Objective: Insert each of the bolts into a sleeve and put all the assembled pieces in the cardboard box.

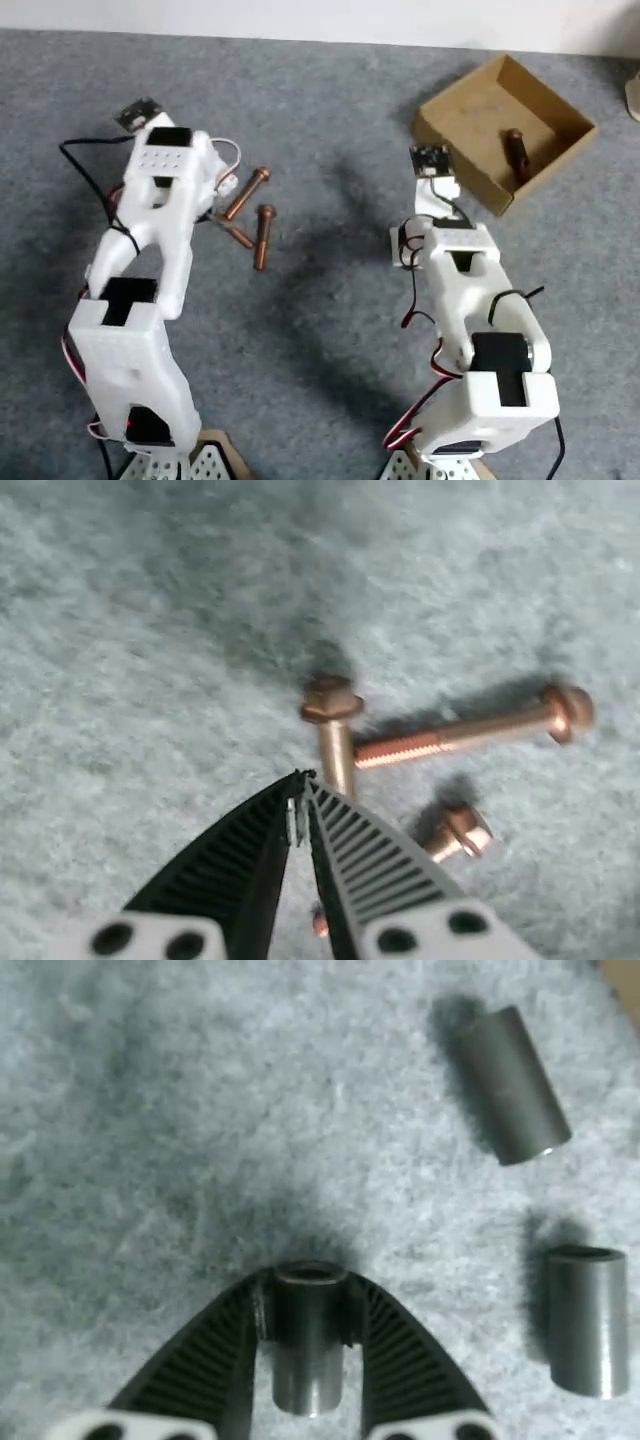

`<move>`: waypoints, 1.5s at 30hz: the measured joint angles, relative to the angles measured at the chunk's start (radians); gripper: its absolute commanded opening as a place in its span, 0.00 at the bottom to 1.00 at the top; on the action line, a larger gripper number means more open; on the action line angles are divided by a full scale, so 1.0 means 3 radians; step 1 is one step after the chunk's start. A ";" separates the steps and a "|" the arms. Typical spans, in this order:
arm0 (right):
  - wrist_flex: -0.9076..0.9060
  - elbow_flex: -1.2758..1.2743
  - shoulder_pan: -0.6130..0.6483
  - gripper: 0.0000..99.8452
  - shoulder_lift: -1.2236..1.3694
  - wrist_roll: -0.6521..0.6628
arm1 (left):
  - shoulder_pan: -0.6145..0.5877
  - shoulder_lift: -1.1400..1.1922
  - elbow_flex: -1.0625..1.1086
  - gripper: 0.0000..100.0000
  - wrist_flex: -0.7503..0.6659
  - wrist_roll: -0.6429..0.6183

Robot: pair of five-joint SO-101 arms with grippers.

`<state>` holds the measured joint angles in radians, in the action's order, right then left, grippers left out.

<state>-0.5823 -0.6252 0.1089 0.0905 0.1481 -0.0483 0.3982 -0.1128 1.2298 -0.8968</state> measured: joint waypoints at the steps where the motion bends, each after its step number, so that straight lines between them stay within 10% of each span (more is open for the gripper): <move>1: 0.0000 0.0000 0.0000 0.00 0.0000 0.0000 | 0.0031 0.0000 -0.0005 0.01 0.0000 0.0000; 14: 0.0000 -0.0005 0.0000 0.00 0.0000 0.0031 | 0.0041 0.0000 0.0031 0.19 0.0000 0.0000; 45: 0.0000 -0.0005 0.0000 0.00 0.0000 0.0031 | -0.0199 0.0036 0.0675 0.19 -0.0926 -0.0189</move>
<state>-0.5823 -0.6268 0.1089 0.0905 0.1573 -0.1082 0.4089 0.0898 0.9521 -0.9536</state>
